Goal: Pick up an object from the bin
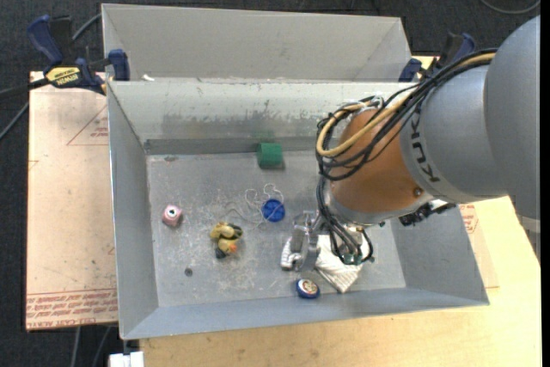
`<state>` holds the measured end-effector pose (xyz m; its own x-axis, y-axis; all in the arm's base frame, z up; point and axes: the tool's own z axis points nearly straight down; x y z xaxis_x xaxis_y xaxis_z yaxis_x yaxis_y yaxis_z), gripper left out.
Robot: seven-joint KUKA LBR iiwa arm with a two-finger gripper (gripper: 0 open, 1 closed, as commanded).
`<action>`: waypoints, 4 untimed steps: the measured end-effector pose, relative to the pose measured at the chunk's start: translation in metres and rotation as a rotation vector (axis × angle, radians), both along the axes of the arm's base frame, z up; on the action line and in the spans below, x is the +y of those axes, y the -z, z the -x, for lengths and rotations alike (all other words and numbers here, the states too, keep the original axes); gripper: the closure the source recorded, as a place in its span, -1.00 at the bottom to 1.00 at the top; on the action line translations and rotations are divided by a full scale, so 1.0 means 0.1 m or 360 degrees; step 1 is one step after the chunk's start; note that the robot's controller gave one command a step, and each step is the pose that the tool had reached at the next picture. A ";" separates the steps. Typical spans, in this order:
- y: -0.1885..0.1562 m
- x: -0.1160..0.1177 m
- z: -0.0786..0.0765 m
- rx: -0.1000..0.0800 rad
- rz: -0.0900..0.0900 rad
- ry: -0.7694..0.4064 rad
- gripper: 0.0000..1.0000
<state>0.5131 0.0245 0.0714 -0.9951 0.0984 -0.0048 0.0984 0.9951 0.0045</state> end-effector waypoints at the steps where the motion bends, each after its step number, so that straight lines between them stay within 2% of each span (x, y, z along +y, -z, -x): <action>1: -1.69 0.06 -0.07 -0.0004 -0.0001 0.0047 1.00; 2: -1.69 0.06 -0.07 -0.0004 -0.0001 0.0047 -1.00; 3: -1.69 0.06 -0.07 -0.0004 -0.0001 0.0047 -1.00; 4: -0.65 0.65 0.15 -0.0012 -0.0002 -0.0063 -1.00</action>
Offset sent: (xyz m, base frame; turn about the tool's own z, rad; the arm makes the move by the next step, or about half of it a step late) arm 0.0000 0.0000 0.0000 0.0000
